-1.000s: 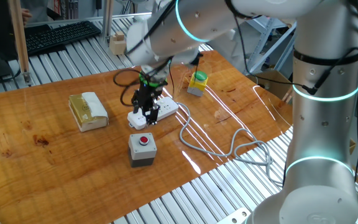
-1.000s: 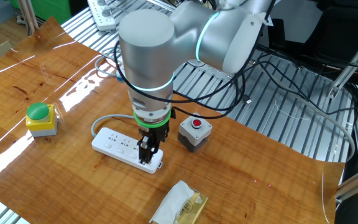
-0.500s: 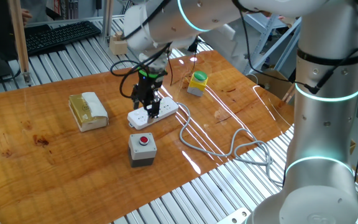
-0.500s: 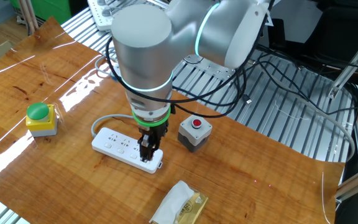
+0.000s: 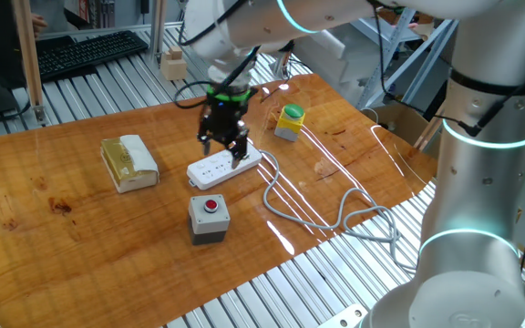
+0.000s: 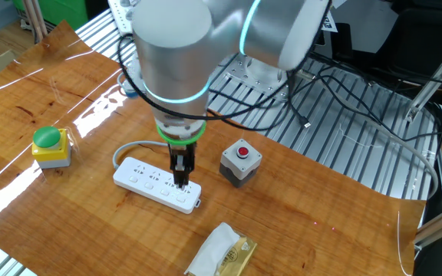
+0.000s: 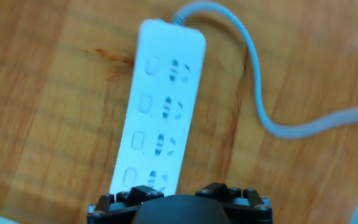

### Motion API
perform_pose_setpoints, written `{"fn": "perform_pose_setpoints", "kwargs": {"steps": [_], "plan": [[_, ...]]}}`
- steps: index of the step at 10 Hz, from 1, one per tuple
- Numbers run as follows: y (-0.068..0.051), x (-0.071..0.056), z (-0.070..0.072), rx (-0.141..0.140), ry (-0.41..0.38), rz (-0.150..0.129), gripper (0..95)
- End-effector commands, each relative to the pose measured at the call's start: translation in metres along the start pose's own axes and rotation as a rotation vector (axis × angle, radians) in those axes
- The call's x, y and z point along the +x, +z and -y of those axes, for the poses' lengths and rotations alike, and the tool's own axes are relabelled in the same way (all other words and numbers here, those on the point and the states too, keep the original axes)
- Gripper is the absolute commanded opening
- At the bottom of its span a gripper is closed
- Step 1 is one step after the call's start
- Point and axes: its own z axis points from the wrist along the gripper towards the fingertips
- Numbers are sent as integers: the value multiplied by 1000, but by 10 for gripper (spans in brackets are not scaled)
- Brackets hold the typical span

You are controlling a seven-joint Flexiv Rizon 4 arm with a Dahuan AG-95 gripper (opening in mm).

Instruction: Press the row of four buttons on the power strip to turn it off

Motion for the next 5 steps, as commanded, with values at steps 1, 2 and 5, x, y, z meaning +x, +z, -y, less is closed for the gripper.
{"fn": "perform_pose_setpoints", "kwargs": {"steps": [1,2,5], "plan": [[-13,-50,34,-57,-679,10,0],[-13,-62,42,-69,-776,29,0],[-13,-77,54,-94,-935,79,0]]}}
